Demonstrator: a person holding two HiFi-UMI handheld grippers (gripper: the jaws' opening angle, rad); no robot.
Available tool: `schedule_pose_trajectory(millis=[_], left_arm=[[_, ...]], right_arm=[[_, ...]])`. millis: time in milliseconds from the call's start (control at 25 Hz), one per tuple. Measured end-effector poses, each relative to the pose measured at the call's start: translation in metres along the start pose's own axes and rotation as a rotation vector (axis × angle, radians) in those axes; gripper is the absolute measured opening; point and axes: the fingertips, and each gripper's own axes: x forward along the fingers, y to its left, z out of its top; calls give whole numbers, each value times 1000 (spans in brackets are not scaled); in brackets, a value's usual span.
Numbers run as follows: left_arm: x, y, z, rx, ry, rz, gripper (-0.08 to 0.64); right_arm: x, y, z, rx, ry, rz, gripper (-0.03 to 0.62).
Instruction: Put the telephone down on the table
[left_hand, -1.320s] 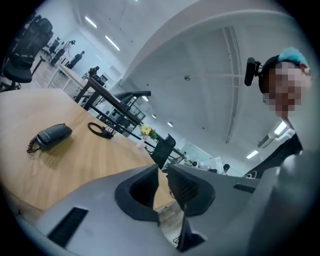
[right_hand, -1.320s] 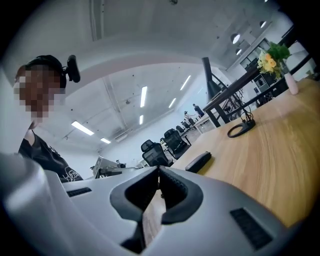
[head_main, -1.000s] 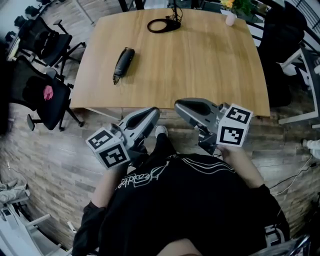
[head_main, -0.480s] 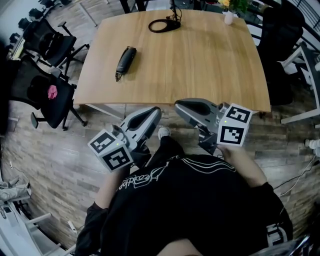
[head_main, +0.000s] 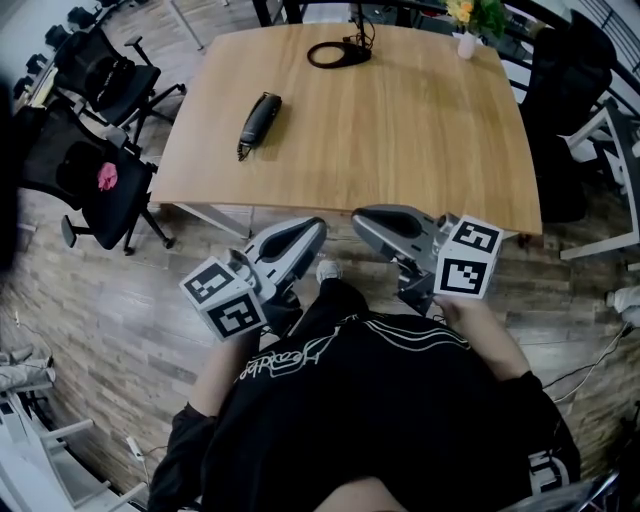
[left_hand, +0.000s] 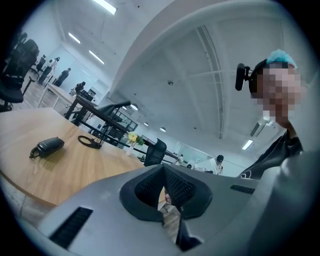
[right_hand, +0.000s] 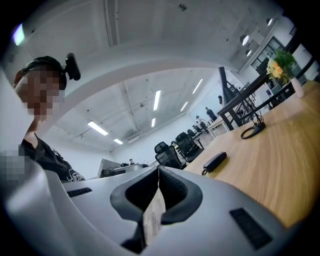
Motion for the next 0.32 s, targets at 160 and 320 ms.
schedule_pose_trajectory(millis=[160, 320], left_arm=[[-6, 3, 10, 14, -37, 6, 6], [-9, 14, 9, 72, -34, 42, 6]], right_arm=[[7, -3, 2, -1, 3, -1, 40], [15, -7, -1, 3, 8, 1, 40]])
